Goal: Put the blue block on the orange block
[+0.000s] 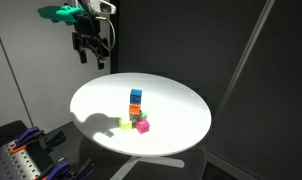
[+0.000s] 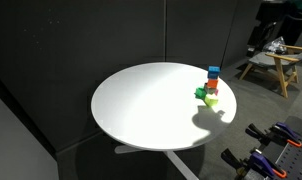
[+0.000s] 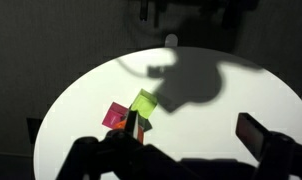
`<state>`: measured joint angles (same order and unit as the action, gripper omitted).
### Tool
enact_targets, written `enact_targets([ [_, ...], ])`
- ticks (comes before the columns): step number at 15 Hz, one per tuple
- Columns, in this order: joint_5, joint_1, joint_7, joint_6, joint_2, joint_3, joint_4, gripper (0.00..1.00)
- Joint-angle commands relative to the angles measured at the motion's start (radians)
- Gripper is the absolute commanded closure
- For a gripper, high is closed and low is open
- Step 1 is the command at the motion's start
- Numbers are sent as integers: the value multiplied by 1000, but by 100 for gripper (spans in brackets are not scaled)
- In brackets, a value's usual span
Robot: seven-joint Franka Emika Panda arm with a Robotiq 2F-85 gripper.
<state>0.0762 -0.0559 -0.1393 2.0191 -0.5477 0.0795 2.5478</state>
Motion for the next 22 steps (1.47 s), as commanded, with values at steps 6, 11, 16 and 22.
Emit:
enact_targets([
  [6, 0, 0, 34, -83, 3, -1, 1, 0],
  [11, -1, 0, 34, -86, 4, -1, 1, 0],
  [16, -1, 0, 34, -86, 4, -1, 1, 0],
  [22, -1, 0, 34, -86, 4, -1, 1, 0],
])
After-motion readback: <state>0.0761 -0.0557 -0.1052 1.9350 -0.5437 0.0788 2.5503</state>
